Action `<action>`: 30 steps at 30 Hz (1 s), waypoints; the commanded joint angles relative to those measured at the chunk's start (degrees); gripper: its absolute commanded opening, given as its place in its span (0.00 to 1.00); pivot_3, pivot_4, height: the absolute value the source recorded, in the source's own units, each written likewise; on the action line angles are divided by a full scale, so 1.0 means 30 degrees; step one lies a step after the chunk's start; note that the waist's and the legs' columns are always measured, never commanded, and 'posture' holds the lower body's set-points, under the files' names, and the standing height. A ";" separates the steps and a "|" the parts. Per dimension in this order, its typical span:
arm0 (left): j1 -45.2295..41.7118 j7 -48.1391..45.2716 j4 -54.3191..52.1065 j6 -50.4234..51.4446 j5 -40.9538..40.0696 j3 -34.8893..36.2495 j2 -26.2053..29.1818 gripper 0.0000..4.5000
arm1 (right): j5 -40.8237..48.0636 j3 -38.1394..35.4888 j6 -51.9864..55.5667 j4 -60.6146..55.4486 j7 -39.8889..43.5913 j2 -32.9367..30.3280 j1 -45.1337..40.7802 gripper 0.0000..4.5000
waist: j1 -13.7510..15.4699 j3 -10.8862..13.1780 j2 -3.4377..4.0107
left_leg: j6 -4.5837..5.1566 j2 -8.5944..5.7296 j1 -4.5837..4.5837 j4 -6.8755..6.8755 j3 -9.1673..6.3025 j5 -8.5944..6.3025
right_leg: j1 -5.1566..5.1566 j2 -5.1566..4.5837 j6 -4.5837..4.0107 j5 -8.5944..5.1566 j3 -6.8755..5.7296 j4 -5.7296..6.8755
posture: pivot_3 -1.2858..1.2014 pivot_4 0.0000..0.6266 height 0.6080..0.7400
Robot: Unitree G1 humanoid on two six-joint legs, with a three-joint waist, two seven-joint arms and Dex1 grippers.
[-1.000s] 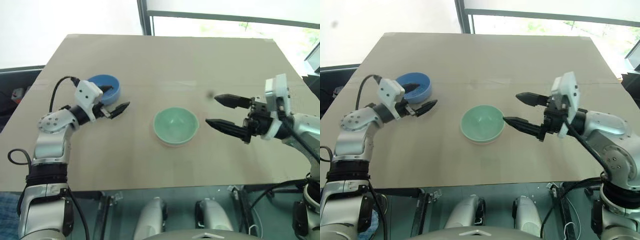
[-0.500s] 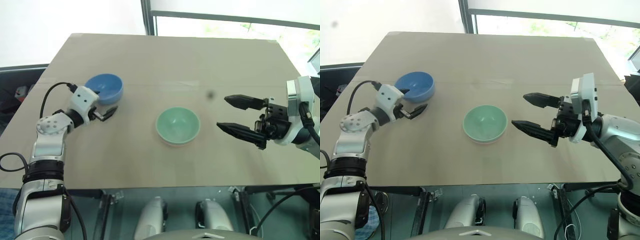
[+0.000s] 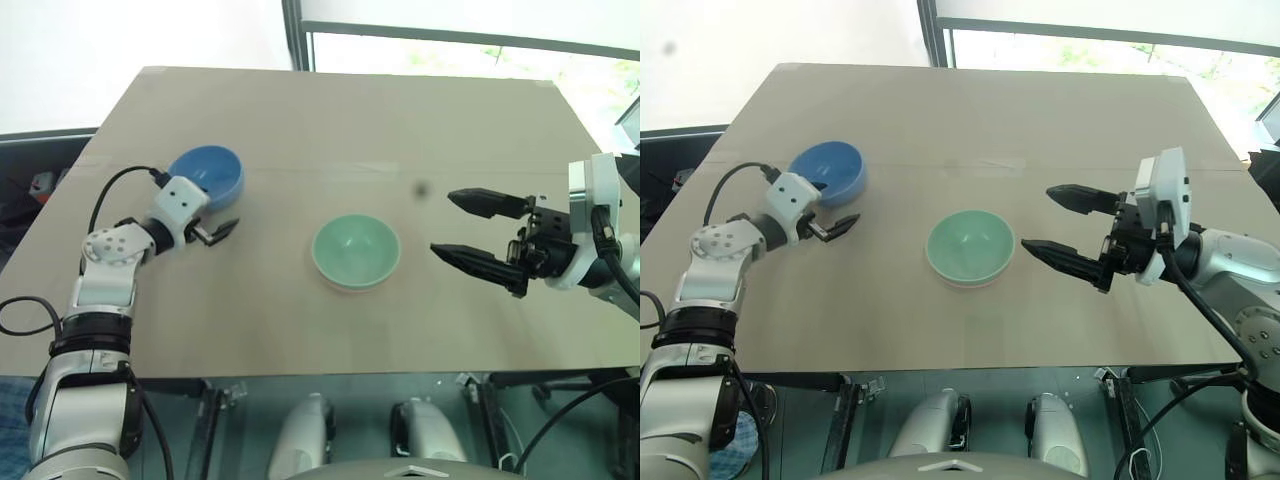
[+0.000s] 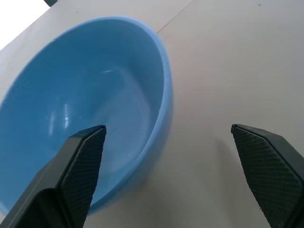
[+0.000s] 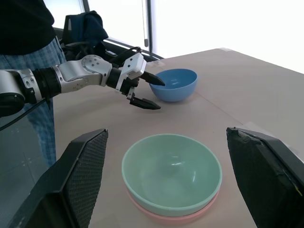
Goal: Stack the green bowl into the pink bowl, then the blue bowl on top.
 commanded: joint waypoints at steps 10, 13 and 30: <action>-0.0849 0.0059 0.0716 -0.0577 0.0161 -0.0205 0.0296 0.04 | 0.0535 0.0171 -0.0930 -0.0291 -0.0447 -0.0850 -0.0250 0.93 | 0.0014 -0.0006 -0.0007 | 0.0001 0.0001 0.0000 0.0007 -0.0002 0.0000 | 0.0002 -0.0001 0.0001 0.0000 -0.0002 0.0001 | 0.52 0.24 1.00; -0.1138 -0.0069 0.0580 -0.0634 0.0105 -0.0364 0.0146 0.04 | 0.0567 0.0208 -0.0937 -0.0261 -0.0483 -0.0996 -0.0159 0.93 | 0.0010 -0.0006 -0.0010 | 0.0001 0.0000 0.0000 0.0010 0.0001 0.0000 | 0.0001 -0.0001 0.0001 0.0000 0.0000 0.0005 | 0.52 0.24 1.00; -0.6425 -0.7886 -0.8787 0.3621 -0.3948 -0.4037 -0.2749 0.04 | 0.0742 0.1251 -0.0981 -0.0373 -0.0772 -0.1415 -0.0930 0.93 | -0.0021 -0.0009 -0.0017 | 0.0084 -0.0052 -0.0199 0.0241 -0.0087 -0.0049 | -0.0040 0.0009 0.0035 0.0020 -0.0081 0.0036 | 0.52 0.24 1.00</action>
